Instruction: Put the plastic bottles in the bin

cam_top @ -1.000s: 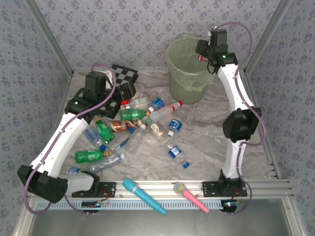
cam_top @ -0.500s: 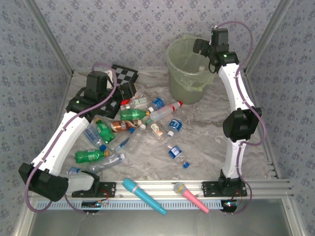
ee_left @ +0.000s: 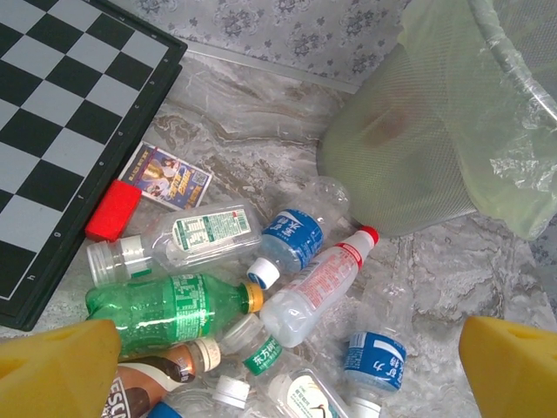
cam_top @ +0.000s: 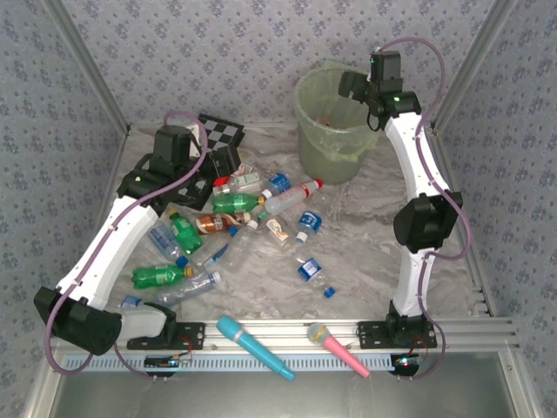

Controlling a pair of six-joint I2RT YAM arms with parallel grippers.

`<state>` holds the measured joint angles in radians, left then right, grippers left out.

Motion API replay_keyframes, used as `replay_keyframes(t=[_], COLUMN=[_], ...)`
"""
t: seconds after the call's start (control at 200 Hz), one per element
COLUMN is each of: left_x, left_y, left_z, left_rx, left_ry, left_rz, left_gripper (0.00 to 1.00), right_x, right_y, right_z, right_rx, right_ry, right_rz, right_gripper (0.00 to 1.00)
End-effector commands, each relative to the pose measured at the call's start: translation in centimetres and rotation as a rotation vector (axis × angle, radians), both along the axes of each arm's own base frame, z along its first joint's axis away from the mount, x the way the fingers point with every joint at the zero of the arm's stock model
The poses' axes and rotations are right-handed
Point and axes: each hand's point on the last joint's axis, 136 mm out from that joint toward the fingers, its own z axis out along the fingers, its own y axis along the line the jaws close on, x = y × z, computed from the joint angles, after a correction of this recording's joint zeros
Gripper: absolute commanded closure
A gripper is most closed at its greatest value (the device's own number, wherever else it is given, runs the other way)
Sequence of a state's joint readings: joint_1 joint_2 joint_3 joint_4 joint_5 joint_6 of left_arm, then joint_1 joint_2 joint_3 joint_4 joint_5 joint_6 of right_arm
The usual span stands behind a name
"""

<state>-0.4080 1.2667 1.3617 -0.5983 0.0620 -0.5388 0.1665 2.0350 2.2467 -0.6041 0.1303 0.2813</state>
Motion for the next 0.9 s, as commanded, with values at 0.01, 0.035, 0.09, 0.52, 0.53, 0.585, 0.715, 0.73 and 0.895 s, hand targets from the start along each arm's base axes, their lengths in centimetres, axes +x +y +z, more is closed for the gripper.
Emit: replay_keyframes(t=[0.01, 0.035, 0.09, 0.52, 0.53, 0.585, 0.715, 0.73, 0.895], left_x=[-0.2, -0.3, -0.5, -3.3, -3.4, -3.9, -5.3, -5.4, -7.3], left_y=[-0.2, -0.2, -0.2, 0.0, 0.1, 0.0, -0.2, -0.2, 0.1], left_z=[0.9, 0.8, 0.6, -2.6, -2.7, -3.3, -4.3, -4.4, -5.5], left_rx=[0.01, 0.011, 0.011, 0.038, 0.037, 0.031, 0.022, 0.021, 0.015], left_ry=[-0.01, -0.007, -0.008, 0.052, 0.055, 0.064, 0.086, 0.087, 0.113], left_rz=[-0.02, -0.023, -0.033, -0.096, -0.097, -0.112, -0.15, -0.154, -0.182], left_gripper=[0.0, 0.0, 0.0, 0.0, 0.0, 0.0, 0.0, 0.0, 0.0], right_x=[-3.5, -3.9, -5.0, -17.1, -17.4, -19.1, -22.9, -23.3, -27.8], right_y=[0.1, 0.2, 0.5, 5.0, 5.2, 5.9, 7.9, 8.1, 10.8], right_z=[4.5, 4.7, 4.9, 1.2, 0.9, 0.0, -3.3, -3.8, -9.6], right_rx=[-0.035, -0.041, -0.054, -0.312, -0.318, -0.341, -0.349, -0.349, -0.358], right_ry=[-0.041, -0.039, -0.028, 0.152, 0.159, 0.184, 0.285, 0.298, 0.471], right_rz=[0.012, 0.014, 0.019, 0.144, 0.148, 0.169, 0.237, 0.244, 0.331], right_gripper=[0.0, 0.0, 0.0, 0.0, 0.0, 0.0, 0.0, 0.0, 0.0])
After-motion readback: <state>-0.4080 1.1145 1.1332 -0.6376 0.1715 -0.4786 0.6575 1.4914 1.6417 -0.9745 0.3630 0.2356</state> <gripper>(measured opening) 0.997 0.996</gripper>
